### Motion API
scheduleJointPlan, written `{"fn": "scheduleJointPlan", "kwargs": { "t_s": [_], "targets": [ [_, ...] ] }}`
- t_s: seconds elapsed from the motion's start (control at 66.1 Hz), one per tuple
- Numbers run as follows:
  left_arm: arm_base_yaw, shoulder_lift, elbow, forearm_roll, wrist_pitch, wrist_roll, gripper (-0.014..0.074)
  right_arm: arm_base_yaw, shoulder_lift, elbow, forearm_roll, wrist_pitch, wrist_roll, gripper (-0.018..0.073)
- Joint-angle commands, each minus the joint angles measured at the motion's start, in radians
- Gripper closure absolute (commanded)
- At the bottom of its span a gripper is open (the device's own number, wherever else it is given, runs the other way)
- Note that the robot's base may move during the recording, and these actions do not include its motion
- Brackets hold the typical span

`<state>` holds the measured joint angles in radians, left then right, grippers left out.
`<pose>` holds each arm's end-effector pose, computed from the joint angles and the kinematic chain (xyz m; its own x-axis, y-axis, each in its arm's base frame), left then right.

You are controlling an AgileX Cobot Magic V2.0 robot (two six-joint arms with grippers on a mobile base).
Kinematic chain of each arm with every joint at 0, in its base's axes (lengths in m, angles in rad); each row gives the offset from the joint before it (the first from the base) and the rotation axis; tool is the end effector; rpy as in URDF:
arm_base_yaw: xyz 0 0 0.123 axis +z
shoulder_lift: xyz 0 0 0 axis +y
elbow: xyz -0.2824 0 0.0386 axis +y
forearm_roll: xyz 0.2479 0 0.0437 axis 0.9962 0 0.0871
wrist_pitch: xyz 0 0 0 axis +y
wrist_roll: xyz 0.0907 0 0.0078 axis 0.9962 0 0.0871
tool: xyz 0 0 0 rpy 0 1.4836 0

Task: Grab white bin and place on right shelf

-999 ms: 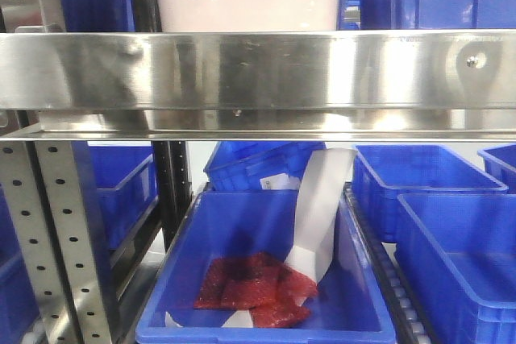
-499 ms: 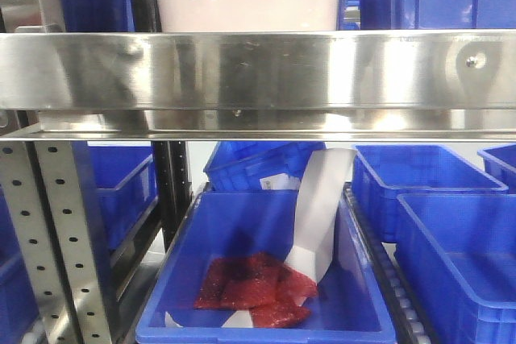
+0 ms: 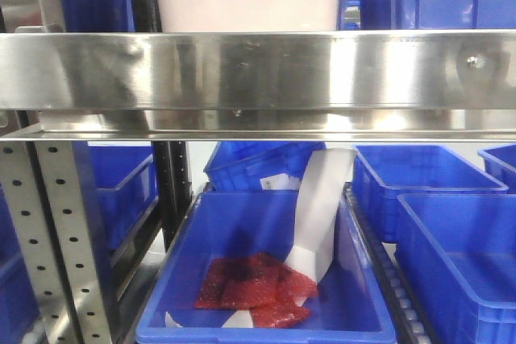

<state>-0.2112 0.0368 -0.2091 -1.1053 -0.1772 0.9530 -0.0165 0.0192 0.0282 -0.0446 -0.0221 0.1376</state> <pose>0.0428 0.0054 0.2874 0.3134 -0.2141 -0.9252 0.1085 0.9760 -0.1890 0.0589 -0.0009 0.2044 0.0630 0.0918 -0.9938 0.0097 0.9957 0.0926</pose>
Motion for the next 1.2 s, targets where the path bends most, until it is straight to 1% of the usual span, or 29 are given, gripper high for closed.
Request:
{"fn": "scheduleJointPlan", "kwargs": {
  "t_s": [0.0,0.106,0.151,0.197,0.242,0.288,0.56,1.18],
  "targets": [
    [-0.005,0.011,-0.026,0.004,-0.029,0.001,0.0715,-0.001,-0.047,-0.006,-0.017,-0.053,-0.021,0.0496],
    [-0.005,0.011,-0.026,0.004,-0.029,0.001,0.0715,-0.001,-0.050,0.000,-0.014,-0.033,-0.030,0.0496],
    [-0.005,0.011,-0.026,0.004,-0.029,0.001,0.0715,-0.001,-0.049,0.000,0.002,-0.035,-0.047,0.0496],
    [-0.005,0.011,-0.026,0.004,-0.029,0.001,0.0715,-0.001,-0.049,0.000,0.045,-0.035,-0.089,0.0496],
    [-0.005,0.011,-0.026,0.004,-0.029,0.001,0.0715,-0.001,-0.049,0.000,0.091,-0.037,-0.157,0.0496],
    [-0.005,0.011,-0.026,0.004,-0.029,0.001,0.0715,-0.001,-0.049,0.000,0.106,-0.041,-0.202,0.0496],
    [-0.005,0.011,-0.026,0.004,-0.029,0.001,0.0715,-0.001,-0.049,0.000,0.105,-0.042,-0.169,0.0496],
    [-0.005,0.011,-0.026,0.004,-0.029,0.001,0.0715,-0.001,-0.049,0.000,0.101,-0.035,-0.163,0.0496]
  ]
}}
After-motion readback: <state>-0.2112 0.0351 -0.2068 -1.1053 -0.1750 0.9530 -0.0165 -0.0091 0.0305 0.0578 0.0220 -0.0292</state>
